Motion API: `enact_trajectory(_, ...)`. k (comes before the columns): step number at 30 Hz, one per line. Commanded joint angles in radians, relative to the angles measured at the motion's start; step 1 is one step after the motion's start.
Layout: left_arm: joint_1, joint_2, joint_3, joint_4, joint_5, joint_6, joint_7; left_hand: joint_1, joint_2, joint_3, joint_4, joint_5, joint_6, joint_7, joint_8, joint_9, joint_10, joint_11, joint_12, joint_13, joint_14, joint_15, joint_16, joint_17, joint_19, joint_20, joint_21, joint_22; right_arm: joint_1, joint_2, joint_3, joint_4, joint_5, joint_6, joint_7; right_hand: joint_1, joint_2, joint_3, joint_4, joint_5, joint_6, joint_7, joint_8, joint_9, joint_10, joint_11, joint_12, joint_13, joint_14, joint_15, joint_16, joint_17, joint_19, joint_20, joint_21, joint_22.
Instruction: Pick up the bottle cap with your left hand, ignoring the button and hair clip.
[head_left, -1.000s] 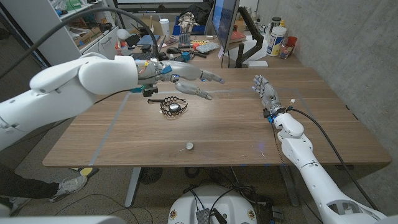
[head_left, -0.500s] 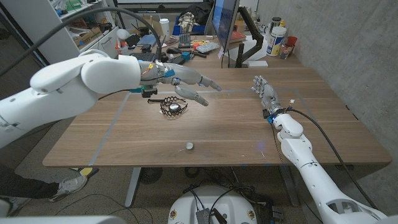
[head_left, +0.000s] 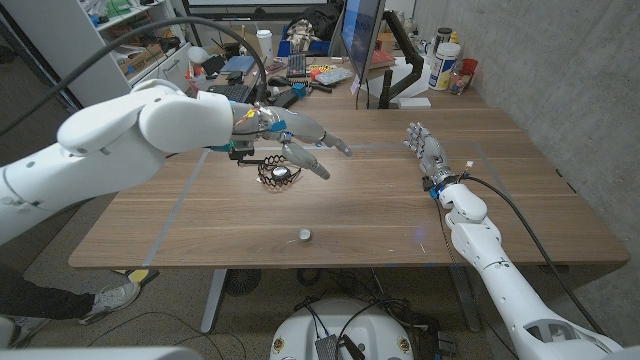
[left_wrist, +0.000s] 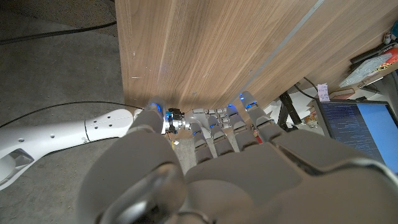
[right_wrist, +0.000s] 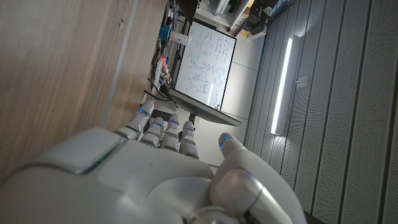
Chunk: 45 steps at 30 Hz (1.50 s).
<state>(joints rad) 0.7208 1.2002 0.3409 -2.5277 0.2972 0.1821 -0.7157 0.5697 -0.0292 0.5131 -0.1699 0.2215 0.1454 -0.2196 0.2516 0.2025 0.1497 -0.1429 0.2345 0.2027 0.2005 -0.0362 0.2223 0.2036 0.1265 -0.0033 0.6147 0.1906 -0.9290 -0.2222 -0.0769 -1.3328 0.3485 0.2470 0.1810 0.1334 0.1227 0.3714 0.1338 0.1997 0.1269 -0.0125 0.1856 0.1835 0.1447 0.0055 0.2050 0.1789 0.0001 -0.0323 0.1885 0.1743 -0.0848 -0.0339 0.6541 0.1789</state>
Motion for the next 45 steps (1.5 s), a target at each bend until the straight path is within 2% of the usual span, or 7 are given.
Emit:
enact_trajectory(1,-0.028,-0.047,0.055,-0.002,0.070,0.015,-0.082,0.027,-0.005,0.002,-0.001,0.003,0.013,-0.002,0.005,0.004,-0.001,0.011,-0.004,0.006,0.006,-0.078,0.002,0.007,0.039,0.005,0.017,0.001,-0.010,-0.003,0.004,-0.004,0.004,0.000,0.000,-0.010,0.044,-0.005,0.002,0.005,0.006,0.004,0.007,0.004,0.007,0.000,0.004,0.004,0.001,-0.011,0.004,0.003,0.003,-0.103,-0.002,0.003)
enact_trajectory(6,-0.038,-0.071,0.073,-0.001,0.098,0.018,-0.110,0.056,-0.023,-0.001,0.003,0.003,0.012,-0.002,0.001,0.003,-0.015,0.015,-0.010,0.009,-0.002,-0.070,-0.004,0.010,0.088,0.077,0.029,-0.003,-0.009,-0.003,0.006,0.000,0.006,0.001,0.001,-0.010,0.044,-0.005,0.002,0.005,0.007,0.005,0.007,0.004,0.007,0.001,0.004,0.004,0.001,-0.010,0.003,0.003,0.003,-0.102,-0.003,0.003)
enact_trajectory(10,-0.048,-0.091,0.087,0.001,0.119,0.022,-0.132,0.070,-0.030,-0.003,0.006,0.002,0.012,-0.002,0.000,0.003,-0.016,0.012,-0.011,0.010,-0.001,-0.072,-0.004,0.011,0.137,0.099,0.040,-0.007,-0.006,-0.002,0.007,0.009,0.007,0.004,0.004,-0.011,0.044,-0.006,0.002,0.005,0.008,0.004,0.008,0.004,0.007,0.001,0.004,0.004,0.001,-0.007,0.003,0.003,0.002,-0.102,-0.004,0.003)
enact_trajectory(15,-0.065,-0.116,0.113,0.005,0.156,0.035,-0.169,0.093,-0.042,-0.007,0.010,0.000,0.014,-0.002,-0.002,0.003,-0.025,0.010,-0.015,0.012,0.014,-0.069,0.001,0.012,0.216,0.091,0.055,-0.012,-0.003,-0.002,0.008,0.020,0.009,0.007,0.008,-0.011,0.044,-0.006,0.002,0.006,0.009,0.005,0.008,0.004,0.006,0.003,0.004,0.004,0.001,-0.007,0.003,0.003,0.003,-0.101,-0.005,0.003)
enact_trajectory(22,-0.077,-0.143,0.134,0.013,0.194,0.044,-0.211,0.130,-0.055,-0.014,0.014,-0.001,0.018,-0.002,-0.005,0.005,-0.025,0.003,-0.014,0.013,0.112,-0.089,0.029,0.013,0.348,0.051,0.083,-0.013,0.001,-0.001,0.009,0.030,0.009,0.009,0.012,-0.011,0.044,-0.007,0.001,0.006,0.009,0.004,0.008,0.004,0.006,0.002,0.003,0.004,0.001,-0.006,0.003,0.003,0.003,-0.101,-0.007,0.003)
enact_trajectory(37,-0.101,-0.196,0.180,0.012,0.294,0.058,-0.315,0.131,-0.066,-0.029,0.024,-0.003,0.025,-0.001,-0.005,0.006,0.001,-0.004,-0.004,0.015,0.117,-0.098,0.027,0.020,0.293,0.054,0.053,-0.010,0.004,-0.001,0.013,0.046,0.011,0.016,0.020,-0.011,0.044,-0.008,0.000,0.007,0.009,0.004,0.007,0.004,0.005,0.001,0.003,0.004,0.002,-0.005,0.003,0.002,0.005,-0.100,-0.010,0.003)
enact_trajectory(45,-0.087,-0.214,0.187,0.012,0.354,0.030,-0.339,0.174,-0.075,-0.022,0.006,0.001,0.028,-0.001,-0.004,0.006,0.000,-0.002,-0.006,0.015,0.119,-0.105,0.024,0.020,0.288,0.047,0.047,-0.009,0.002,-0.002,0.016,0.047,0.011,0.015,0.020,-0.013,0.044,-0.008,0.001,0.007,0.009,0.005,0.007,0.004,0.004,0.000,0.003,0.004,0.002,-0.005,0.003,0.002,0.005,-0.100,-0.012,0.003)
